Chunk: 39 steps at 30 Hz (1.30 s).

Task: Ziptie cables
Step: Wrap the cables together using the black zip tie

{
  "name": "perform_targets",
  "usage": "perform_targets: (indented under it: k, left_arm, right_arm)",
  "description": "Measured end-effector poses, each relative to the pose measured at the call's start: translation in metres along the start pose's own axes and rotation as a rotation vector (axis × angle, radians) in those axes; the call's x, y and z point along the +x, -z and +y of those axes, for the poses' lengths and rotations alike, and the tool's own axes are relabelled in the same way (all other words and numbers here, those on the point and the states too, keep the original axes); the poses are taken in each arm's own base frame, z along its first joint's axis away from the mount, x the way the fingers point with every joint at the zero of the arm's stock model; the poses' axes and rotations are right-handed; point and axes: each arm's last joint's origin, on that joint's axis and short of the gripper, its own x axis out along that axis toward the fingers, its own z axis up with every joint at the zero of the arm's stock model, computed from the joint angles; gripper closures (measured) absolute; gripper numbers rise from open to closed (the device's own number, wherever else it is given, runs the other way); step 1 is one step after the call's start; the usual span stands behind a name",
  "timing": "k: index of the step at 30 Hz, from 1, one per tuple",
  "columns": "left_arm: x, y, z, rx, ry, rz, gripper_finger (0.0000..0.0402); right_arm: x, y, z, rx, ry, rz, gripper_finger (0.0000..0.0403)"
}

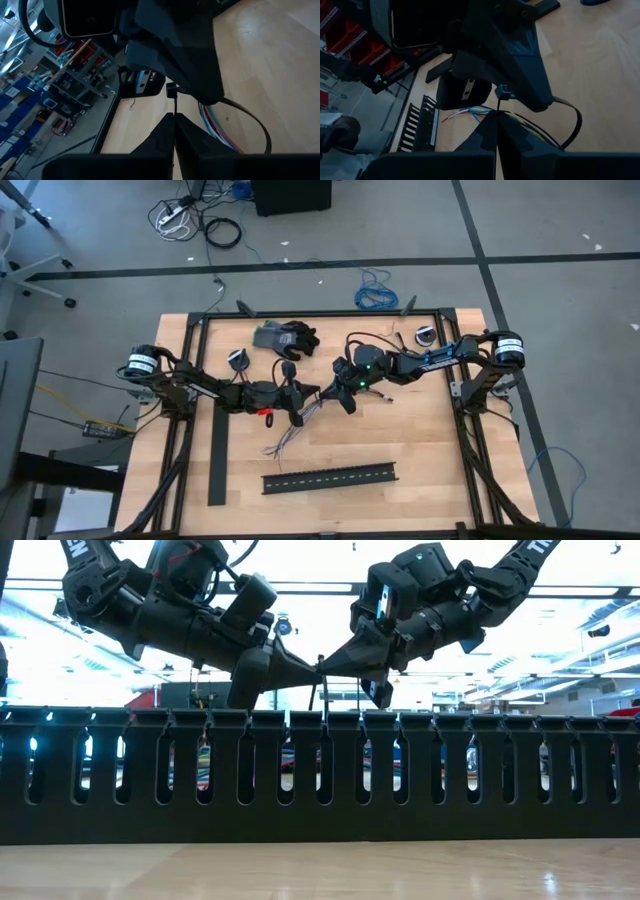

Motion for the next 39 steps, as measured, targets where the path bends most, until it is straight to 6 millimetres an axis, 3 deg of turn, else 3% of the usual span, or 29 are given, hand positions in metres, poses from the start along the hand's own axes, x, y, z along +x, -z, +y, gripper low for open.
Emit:
perform_targets:
  k: [12, 39]
  left_arm:
    - [-0.0004, -0.0005, -0.0007, 0.004, -0.001, 0.000, 0.0401]
    - [-0.0013, -0.0030, -0.0016, 0.074, -0.006, -0.016, 0.0402]
  right_arm:
    - [-0.0038, -0.0049, -0.0084, 0.021, 0.002, -0.013, 0.0403]
    - [-0.0005, -0.0001, 0.0002, 0.094, -0.035, 0.017, 0.0403]
